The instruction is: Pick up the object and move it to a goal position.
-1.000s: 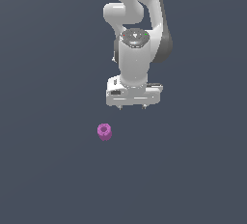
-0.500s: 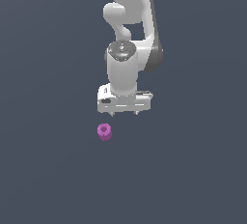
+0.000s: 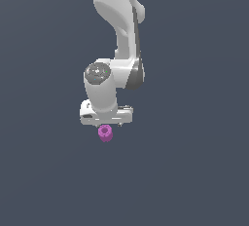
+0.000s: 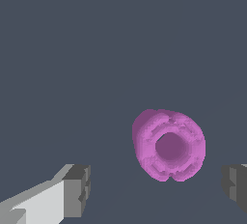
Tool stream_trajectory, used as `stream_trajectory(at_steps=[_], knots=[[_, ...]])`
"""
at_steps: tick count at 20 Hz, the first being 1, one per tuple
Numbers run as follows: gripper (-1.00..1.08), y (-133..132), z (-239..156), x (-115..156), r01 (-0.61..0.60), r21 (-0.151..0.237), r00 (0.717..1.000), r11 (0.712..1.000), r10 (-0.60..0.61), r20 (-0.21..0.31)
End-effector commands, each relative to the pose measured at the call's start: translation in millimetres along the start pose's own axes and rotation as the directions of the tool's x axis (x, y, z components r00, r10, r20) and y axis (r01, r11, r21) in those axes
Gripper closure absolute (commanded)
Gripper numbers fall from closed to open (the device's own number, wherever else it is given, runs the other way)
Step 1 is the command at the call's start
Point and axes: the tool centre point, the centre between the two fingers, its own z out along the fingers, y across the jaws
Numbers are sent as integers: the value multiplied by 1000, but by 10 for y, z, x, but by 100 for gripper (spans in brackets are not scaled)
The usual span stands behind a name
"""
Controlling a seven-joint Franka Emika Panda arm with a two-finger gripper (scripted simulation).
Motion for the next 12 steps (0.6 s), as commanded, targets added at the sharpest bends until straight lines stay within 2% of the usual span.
stream_trajectory(at_steps=[1, 6, 12], knots=[[-92, 120, 82, 22, 7, -4, 1000, 1000, -7, 1], [-92, 234, 158, 32, 10, -6, 1000, 1000, -10, 3], [-92, 227, 214, 25, 9, -6, 1000, 1000, -9, 4]])
